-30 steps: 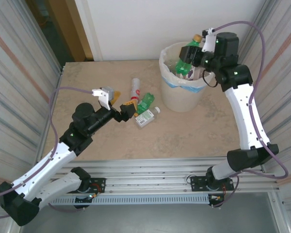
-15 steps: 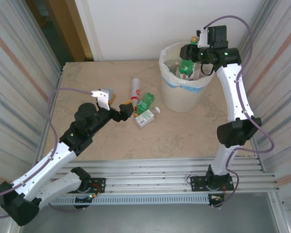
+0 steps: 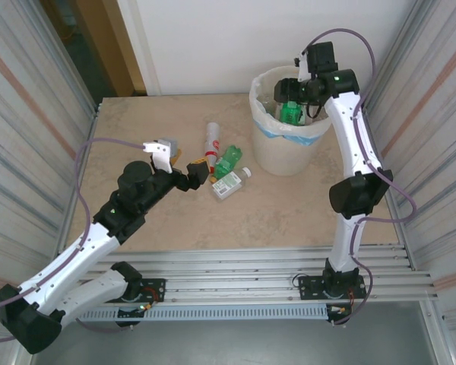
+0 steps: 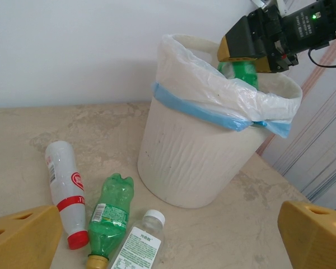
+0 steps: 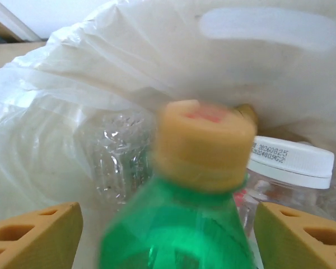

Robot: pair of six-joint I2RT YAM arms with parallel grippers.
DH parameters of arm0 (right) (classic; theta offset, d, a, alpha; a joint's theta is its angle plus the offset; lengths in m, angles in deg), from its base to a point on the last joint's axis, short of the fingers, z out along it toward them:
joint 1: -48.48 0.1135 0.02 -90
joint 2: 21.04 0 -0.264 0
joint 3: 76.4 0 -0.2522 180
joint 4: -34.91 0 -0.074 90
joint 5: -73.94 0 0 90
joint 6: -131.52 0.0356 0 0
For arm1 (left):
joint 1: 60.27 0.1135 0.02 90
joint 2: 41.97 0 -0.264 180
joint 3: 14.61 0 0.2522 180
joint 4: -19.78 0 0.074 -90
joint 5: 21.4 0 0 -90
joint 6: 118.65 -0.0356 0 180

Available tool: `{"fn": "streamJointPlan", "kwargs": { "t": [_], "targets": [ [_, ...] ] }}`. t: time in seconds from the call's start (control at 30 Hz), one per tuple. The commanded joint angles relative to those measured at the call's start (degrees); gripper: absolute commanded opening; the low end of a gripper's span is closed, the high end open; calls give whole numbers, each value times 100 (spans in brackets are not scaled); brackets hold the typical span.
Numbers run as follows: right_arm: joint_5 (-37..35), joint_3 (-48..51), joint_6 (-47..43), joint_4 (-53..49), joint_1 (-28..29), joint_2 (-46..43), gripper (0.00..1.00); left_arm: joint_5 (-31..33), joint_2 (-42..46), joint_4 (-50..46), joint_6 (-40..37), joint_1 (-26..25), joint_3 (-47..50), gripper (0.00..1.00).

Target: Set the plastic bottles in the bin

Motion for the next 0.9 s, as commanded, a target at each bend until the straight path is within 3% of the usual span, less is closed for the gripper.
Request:
{"fn": "streamJointPlan", "kwargs": {
  "t": [0.0,0.17,0.43,0.73,0.87],
  "targets": [
    [-322,-359,-159,-238,-6,123,86,57,17,-22,60,8,-5,99],
    [-367,-493,-159,-191,3,43,87,32,-66,-80,69,42,-94,99],
    [-518,-336,-171,-214,3,-194,69,5,-80,33,120,70,2,99],
    [-583,1092,-24,268,25,-723,61,39,-124,-59,148,111,-30,99],
    [-533,1855,88,746,5,-1063,54,153,-200,-246,198,132,-115,99]
  ]
}}
